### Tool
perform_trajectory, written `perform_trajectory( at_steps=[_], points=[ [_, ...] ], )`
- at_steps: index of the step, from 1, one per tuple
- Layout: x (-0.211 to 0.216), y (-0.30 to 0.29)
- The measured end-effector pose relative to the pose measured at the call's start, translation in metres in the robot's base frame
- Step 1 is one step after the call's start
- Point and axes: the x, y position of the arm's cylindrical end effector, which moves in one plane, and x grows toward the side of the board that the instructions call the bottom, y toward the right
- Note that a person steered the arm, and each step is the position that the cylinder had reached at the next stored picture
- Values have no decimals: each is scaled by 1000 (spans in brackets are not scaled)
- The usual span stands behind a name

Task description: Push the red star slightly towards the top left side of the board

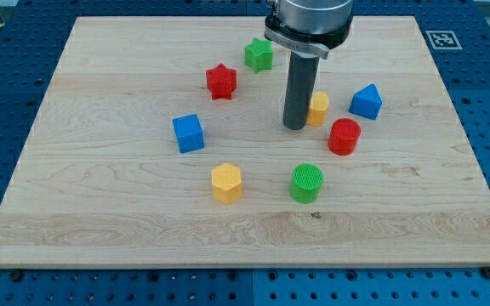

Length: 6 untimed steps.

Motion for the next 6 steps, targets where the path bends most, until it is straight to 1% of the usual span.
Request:
perform_trajectory(
  at_steps=[1, 2, 4, 5, 6],
  points=[
    [3, 0],
    [-11, -40],
    [-68, -108],
    [-75, -127],
    [-36, -114]
  ],
)
